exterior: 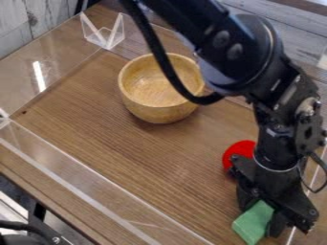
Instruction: Put the green block in the brown bowl
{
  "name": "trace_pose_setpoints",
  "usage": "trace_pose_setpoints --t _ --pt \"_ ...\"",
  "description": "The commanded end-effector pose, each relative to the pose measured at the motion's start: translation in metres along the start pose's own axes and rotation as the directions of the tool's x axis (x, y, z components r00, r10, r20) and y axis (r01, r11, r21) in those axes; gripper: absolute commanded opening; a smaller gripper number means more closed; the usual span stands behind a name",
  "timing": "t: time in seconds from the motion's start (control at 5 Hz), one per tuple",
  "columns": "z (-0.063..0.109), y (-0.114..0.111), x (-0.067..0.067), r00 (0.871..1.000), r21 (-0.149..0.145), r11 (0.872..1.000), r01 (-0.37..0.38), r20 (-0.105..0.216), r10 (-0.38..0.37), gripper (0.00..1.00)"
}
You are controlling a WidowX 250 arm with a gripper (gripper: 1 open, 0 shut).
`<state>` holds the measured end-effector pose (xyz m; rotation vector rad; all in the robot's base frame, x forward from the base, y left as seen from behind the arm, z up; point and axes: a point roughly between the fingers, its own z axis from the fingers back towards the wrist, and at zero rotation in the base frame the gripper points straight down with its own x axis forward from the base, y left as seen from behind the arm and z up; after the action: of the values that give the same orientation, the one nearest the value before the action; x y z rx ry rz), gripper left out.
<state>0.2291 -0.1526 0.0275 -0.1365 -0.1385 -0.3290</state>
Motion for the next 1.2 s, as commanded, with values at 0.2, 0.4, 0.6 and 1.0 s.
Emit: trace_pose_setpoints --t 0.2,0.4,0.6,1.0 --pt "0.012 -0.005 0.012 0.996 0.011 1.0 -0.02 0.085 0.019 0.0" --pt "0.001 -0.001 0.01 0.993 0.02 0.997 -0.072 0.094 0.07 0.0" --pt "-0.003 0.001 0.012 0.989 0.034 0.993 -0.115 0.102 0.111 0.0" --pt "0.007 -0.004 0.009 0.994 0.035 0.998 -0.047 0.099 0.043 0.0"
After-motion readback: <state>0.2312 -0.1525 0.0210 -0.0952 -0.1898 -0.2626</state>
